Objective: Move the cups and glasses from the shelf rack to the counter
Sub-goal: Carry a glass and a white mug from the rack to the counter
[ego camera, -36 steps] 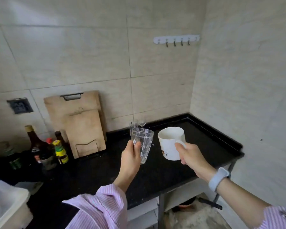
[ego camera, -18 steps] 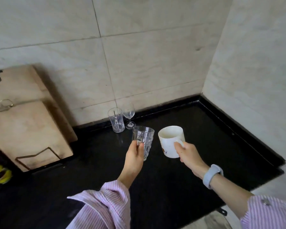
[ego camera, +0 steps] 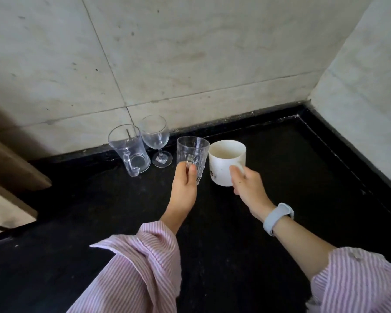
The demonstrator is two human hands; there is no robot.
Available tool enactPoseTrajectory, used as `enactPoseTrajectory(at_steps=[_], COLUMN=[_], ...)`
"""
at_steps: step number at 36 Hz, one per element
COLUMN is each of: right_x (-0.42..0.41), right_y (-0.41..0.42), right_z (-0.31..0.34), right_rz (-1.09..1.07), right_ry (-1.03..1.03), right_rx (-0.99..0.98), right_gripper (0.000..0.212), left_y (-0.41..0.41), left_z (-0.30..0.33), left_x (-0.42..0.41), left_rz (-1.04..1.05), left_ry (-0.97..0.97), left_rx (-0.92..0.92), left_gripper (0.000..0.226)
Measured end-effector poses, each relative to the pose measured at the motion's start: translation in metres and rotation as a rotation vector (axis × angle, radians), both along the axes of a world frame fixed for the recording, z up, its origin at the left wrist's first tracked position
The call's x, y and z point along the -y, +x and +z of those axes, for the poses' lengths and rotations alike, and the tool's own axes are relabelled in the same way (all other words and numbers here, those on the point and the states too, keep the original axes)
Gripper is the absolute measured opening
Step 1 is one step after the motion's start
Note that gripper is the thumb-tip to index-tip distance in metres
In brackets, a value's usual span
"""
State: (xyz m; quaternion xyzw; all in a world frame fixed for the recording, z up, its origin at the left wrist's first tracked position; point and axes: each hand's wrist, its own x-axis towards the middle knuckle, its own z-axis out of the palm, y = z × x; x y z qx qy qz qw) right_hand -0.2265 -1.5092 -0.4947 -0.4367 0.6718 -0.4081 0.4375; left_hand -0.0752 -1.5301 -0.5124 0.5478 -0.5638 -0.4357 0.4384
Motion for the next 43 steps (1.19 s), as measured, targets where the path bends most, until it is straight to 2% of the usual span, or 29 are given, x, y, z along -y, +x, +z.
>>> enactPoseTrajectory(at_steps=[6,14,19,24,33,39,43], right_x=[0.034,0.068,0.083,0.093,0.097,0.088,0.069], right_y=[0.0,-0.002,-0.006,-0.01,-0.014,-0.013,-0.011], right_z=[-0.019,-0.031,-0.034,-0.046,-0.051,-0.035,-0.021], right_rz=[0.008,0.043,0.104,0.177,0.237,0.243,0.19], right_ry=[-0.036,-0.059,-0.032,0.001,0.041,0.033,-0.024], right_rx=[-0.024,-0.008,-0.055,-0.196,-0.363,-0.542,-0.671], right_gripper=[0.026,0.029,0.031,0.027,0.025,0.034,0.032], left_y=[-0.008,-0.009,-0.005,-0.004,0.001,-0.002,0.002], left_z=[-0.02,-0.023,-0.033,-0.039,-0.042,-0.037,-0.024], left_x=[0.026,0.049,0.056,0.06,0.068,0.061,0.042], left_rz=[0.01,-0.037,-0.037,-0.038,-0.004,0.044,0.04], left_ry=[0.006,0.046,0.022,-0.051,-0.049,-0.004,-0.024], left_rx=[-0.061,-0.11,0.051,0.246,0.352,0.431,0.563], left_gripper=[0.013,0.018,0.011,0.013,0.013,0.021,0.039])
